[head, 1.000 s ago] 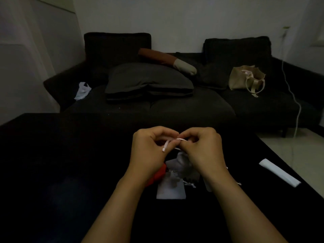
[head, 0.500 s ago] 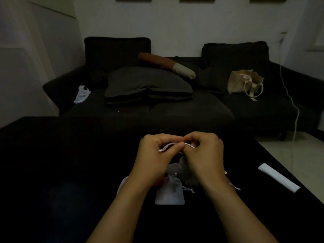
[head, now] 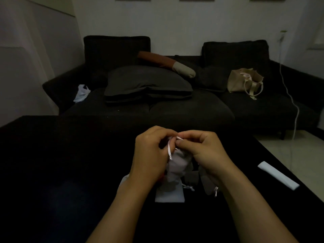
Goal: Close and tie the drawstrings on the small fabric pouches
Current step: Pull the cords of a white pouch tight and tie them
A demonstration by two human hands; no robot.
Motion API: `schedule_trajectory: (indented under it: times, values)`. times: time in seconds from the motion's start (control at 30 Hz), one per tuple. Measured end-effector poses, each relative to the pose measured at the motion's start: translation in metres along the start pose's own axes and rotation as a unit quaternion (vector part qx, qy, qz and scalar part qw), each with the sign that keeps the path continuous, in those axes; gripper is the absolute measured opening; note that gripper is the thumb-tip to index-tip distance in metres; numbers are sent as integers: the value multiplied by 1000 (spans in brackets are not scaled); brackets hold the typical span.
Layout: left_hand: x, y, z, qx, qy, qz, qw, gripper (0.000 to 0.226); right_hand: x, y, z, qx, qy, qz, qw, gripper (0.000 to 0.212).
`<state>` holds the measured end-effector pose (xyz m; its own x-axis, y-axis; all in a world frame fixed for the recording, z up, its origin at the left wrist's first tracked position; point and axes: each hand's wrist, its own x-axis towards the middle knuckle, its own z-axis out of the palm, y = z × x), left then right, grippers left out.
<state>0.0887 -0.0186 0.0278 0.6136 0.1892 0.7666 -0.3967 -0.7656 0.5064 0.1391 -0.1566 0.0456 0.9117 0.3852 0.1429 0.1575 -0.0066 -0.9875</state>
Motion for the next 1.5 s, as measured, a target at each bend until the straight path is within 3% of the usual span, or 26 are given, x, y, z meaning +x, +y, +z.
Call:
schedule_trajectory:
  times: [0.2,0.47,0.7,0.8,0.93,1.23,1.4,1.5]
  values:
    - [1,2,1,-115,-47,-88,988,22,0,4,2,-42,28,-3,999,14]
    - [-1,-2,0,43,-9,1,999,17,0,1,2,-3,-12,19,1000,28]
    - [-3,1,-2,80,85,-53,992,19,1,-3,3,84,-38,50,994,21]
    - [-2,8,-3,36,92,-53,994,18,-1,-4,3,43,-75,43,995,29]
    - [0,12,-4,-50,76,-69,993,20,-2,-6,5,99,-109,68,987,16]
    - [3,8,-6,-226,25,-205,952,26,2,-4,7,297,-16,97,950,22]
    - [6,-14,-17,-48,-27,-98,994,18,5,-5,-2,354,4,127,927,20]
    - [7,-25,-19,60,-102,-36,992,14,5,-4,-8,364,17,131,922,19]
